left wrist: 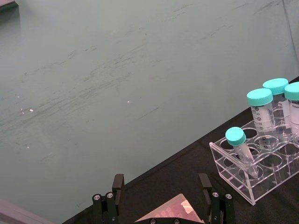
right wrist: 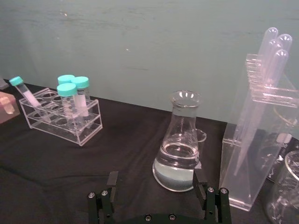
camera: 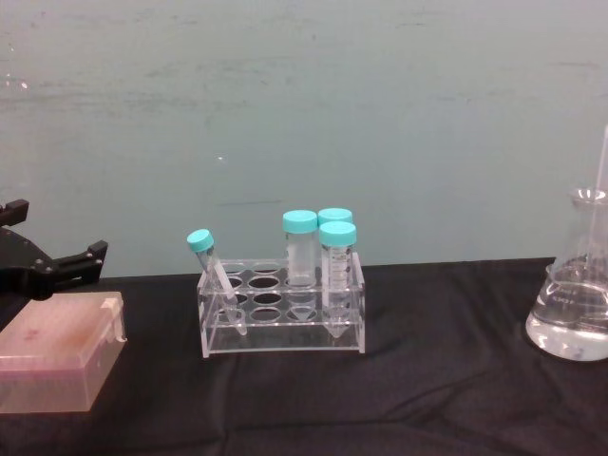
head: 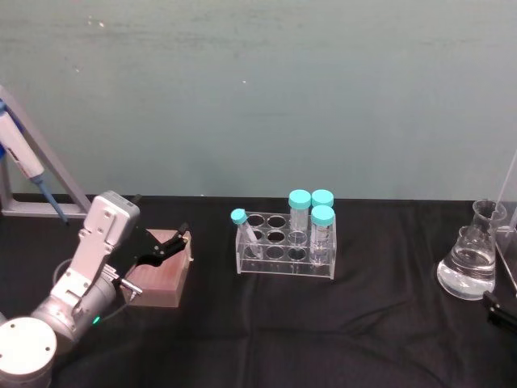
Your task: Place the experimental apparatus aside using one hand.
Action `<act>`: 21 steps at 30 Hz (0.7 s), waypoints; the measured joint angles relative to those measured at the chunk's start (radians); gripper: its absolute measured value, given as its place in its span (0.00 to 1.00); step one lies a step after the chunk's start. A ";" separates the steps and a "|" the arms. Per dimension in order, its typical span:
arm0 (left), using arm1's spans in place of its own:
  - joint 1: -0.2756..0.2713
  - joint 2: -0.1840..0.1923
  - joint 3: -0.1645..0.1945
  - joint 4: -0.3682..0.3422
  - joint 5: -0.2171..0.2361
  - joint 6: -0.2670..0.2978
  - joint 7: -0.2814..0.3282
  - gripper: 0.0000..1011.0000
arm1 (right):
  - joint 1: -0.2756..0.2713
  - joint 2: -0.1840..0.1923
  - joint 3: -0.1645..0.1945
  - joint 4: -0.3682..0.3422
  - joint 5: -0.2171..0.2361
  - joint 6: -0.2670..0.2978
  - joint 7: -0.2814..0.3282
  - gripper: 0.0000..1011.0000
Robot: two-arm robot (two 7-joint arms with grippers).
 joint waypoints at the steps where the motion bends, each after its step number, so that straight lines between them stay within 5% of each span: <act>1: 0.000 0.000 0.000 0.000 0.000 0.000 0.000 0.99 | -0.001 -0.002 0.000 0.000 -0.004 0.000 -0.009 0.99; 21: 0.000 0.000 0.000 0.000 0.000 0.000 0.000 0.99 | 0.002 -0.011 -0.001 0.004 -0.015 -0.003 -0.023 0.99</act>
